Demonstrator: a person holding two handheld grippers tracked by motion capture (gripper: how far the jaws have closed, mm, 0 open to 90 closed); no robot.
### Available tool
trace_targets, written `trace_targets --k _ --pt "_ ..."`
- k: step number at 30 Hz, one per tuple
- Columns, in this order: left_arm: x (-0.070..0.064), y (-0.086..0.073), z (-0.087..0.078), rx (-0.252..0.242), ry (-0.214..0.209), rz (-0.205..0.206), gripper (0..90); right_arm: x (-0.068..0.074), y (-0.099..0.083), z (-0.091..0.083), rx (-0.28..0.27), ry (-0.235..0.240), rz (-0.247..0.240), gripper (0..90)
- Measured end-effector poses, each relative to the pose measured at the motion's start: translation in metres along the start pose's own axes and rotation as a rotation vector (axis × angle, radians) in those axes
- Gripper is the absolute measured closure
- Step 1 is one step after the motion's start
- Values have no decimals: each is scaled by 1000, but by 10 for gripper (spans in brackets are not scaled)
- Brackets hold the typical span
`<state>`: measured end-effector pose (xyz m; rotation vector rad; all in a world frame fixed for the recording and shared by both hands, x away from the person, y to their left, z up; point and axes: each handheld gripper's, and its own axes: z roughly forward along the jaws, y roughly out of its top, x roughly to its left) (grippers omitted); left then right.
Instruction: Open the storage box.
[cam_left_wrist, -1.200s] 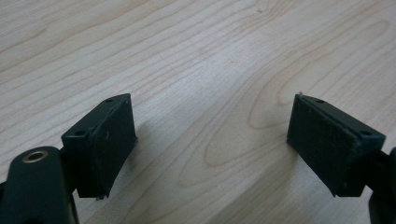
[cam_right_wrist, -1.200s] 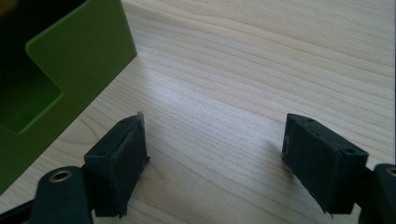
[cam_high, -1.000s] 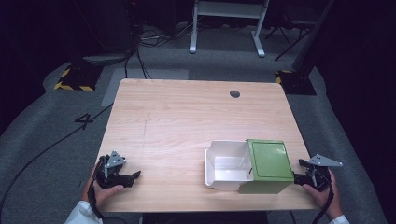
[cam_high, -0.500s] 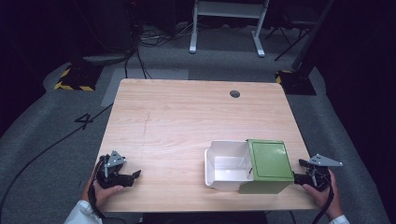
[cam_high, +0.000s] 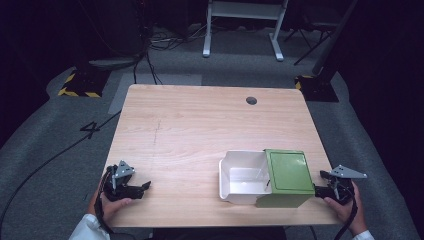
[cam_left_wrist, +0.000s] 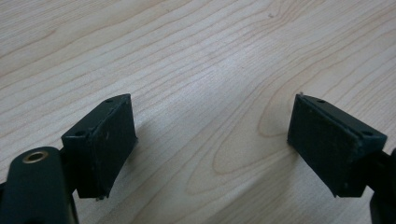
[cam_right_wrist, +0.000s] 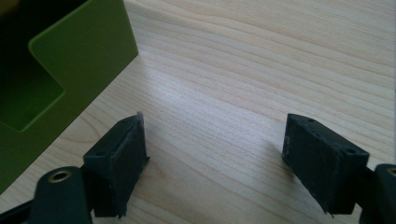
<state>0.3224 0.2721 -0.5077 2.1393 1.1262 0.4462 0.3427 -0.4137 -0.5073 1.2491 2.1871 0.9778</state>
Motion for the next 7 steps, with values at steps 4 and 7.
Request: trace_targets --k 4,7 --pt "0 0 0 2 2 -3 154 0 0 0 -1 -1 -1 219" --pt "0 0 0 2 5 -5 154 0 0 0 -1 -2 -2 219"
